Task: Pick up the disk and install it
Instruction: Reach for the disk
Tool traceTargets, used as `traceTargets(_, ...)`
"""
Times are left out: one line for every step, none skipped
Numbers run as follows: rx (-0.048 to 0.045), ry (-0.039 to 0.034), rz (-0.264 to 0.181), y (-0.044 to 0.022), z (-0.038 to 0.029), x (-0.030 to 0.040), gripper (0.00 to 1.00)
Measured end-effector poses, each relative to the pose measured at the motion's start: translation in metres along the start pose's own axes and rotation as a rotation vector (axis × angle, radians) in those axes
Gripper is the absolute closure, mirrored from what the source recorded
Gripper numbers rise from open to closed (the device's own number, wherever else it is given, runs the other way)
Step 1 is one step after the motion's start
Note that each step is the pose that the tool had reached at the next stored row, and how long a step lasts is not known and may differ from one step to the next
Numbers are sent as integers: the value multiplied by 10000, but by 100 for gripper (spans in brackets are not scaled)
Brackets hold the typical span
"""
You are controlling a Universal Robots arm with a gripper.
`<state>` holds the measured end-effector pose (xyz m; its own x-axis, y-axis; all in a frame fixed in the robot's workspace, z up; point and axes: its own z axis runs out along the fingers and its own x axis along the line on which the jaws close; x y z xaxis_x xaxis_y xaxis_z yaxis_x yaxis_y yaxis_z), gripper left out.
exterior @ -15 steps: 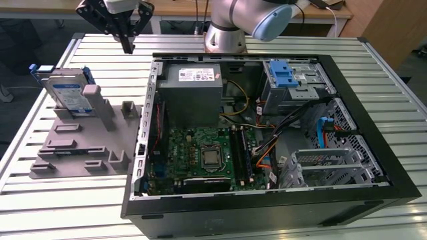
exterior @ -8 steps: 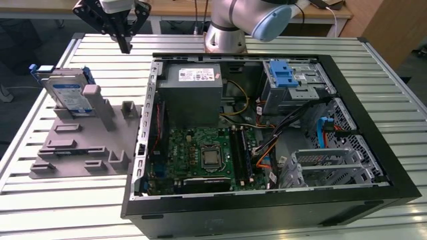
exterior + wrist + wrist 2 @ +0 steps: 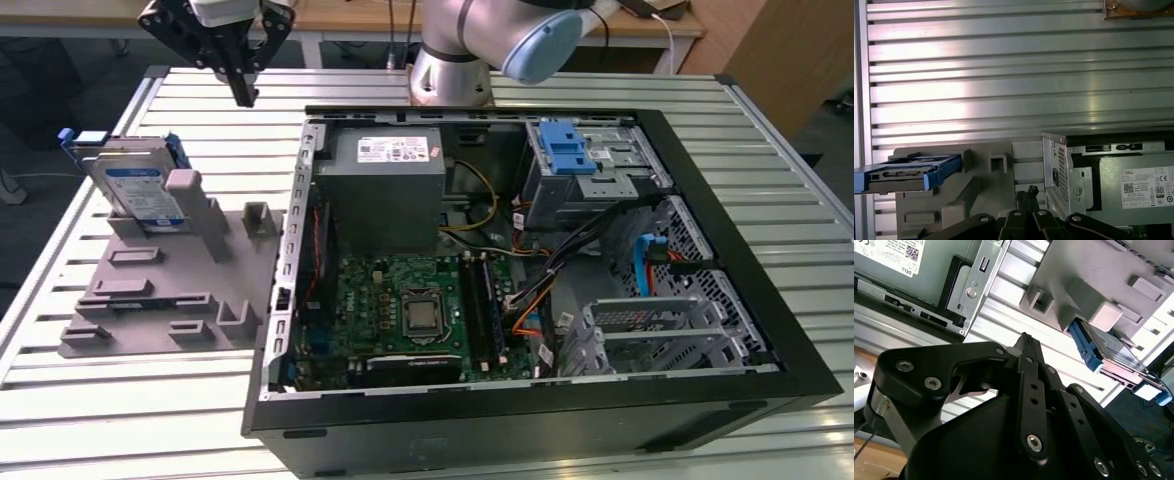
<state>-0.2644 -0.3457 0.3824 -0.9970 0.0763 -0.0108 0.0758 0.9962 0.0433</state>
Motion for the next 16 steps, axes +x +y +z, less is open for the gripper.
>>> traceTargets(0,0,0,2,1,9,89)
traceTargets(0,0,0,3,2,17,89)
traceTargets(0,0,0,4,3,25,89)
traceTargets(0,0,0,6,4,34,89)
traceTargets(0,0,0,8,5,42,89)
traceTargets(0,0,0,10,6,51,89)
traceTargets(0,0,0,11,7,59,89)
traceTargets(0,0,0,13,8,67,89)
traceTargets(1,0,0,15,9,75,89)
traceTargets(1,1,0,16,10,83,89)
traceTargets(0,0,0,18,12,91,89)
traceTargets(0,0,-1,19,12,98,89)
traceTargets(0,0,-1,21,14,107,89)
traceTargets(0,0,-1,22,15,114,89)
traceTargets(0,0,-1,23,16,121,89)
traceTargets(0,0,-1,25,16,126,89)
